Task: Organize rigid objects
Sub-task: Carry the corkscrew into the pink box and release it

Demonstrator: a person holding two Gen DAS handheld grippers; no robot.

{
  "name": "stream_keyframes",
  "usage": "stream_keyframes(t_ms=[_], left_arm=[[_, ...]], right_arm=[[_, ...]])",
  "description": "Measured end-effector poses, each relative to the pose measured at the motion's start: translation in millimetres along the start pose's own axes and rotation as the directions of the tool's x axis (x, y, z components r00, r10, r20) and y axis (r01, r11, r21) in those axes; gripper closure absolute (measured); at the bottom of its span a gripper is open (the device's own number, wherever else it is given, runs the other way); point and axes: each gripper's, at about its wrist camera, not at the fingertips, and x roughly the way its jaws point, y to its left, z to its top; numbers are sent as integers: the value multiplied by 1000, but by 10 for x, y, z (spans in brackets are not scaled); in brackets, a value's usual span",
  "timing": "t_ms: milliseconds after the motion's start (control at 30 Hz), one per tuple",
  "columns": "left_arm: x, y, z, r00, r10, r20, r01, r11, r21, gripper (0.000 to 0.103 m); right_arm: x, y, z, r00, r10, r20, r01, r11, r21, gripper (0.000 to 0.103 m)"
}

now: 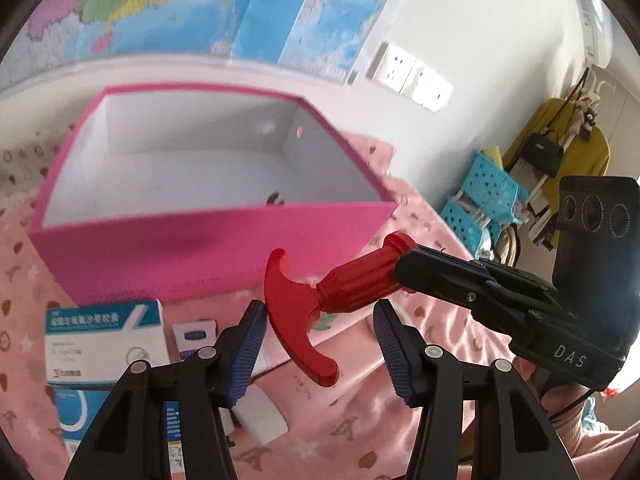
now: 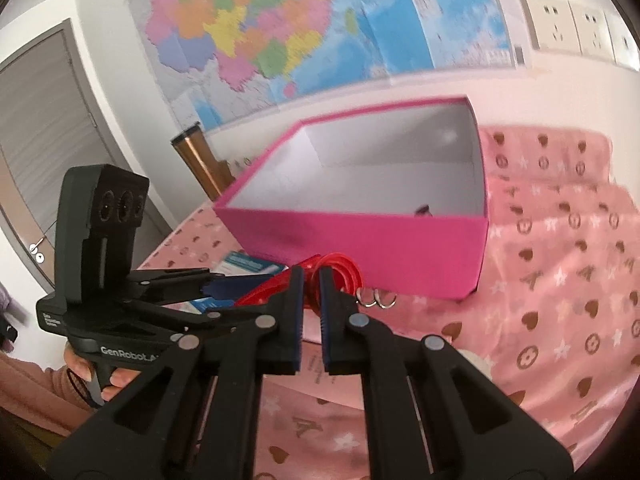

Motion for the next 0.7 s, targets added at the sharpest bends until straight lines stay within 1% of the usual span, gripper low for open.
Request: stream_keyframes(t_ms=[133,233,400,467,533,600,700], left_arm=[[-146,-74,114,999,9,50,-10,1000,25,47],[-206,-101,262,996,22,83,-25,999,44,47],[-207,-114,530,990,62,127,-72,994,78,47],[-126,-78,652,990,70,123,-80,994,79,47],[-27,-29,761,990,83,113,-93,992,84,47],[55,3,837,989,101,109,-111,990,92,47],[275,89,940,989,127,79,-133,987,88,47]], right_arm=[[-95,106,138,999,14,35,-13,999,-41,95],[-135,152,258,998,25,63,-20,997,-78,95],[-100,69,520,993,59,99,-50,994,-94,95],[-54,4,611,993,56,102,-46,995,-94,95],[31,-101,711,994,66,91,-59,995,-83,95],[130,-221,782,995,53,85,-47,997,-67,95],[274,-361,829,996,56,68,-54,998,-40,95]])
